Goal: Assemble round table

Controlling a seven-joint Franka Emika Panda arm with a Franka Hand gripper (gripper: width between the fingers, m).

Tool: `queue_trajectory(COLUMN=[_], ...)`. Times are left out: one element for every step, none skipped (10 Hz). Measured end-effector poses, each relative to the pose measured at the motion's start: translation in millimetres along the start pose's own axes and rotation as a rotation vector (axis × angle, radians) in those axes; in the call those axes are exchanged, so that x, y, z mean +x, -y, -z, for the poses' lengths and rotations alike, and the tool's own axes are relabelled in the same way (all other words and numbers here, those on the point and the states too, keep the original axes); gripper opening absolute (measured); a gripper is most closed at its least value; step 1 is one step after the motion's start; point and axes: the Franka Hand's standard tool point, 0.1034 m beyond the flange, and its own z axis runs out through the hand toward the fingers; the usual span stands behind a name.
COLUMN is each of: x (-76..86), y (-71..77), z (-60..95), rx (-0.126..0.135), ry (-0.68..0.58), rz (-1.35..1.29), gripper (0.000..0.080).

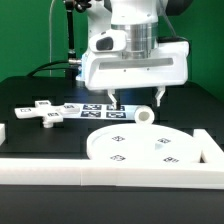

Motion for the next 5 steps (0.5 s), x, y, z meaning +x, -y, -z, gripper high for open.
queue_trajectory(x=[-5.8, -5.4, -1.4, -6.7, -12.9], y=[1.0, 3.0, 3.2, 3.6, 5.5], z=[-2.4, -1.8, -1.2, -2.4, -2.0], rx=[0.004, 0.015, 0.015, 0.016, 0.022], ry=[0.046, 0.090, 0.071, 0.111, 0.202], rz=[-0.017, -0.034, -0.029, -0.030, -0.032], gripper=[0.0648, 0.0648, 0.0648, 0.0648, 0.0648])
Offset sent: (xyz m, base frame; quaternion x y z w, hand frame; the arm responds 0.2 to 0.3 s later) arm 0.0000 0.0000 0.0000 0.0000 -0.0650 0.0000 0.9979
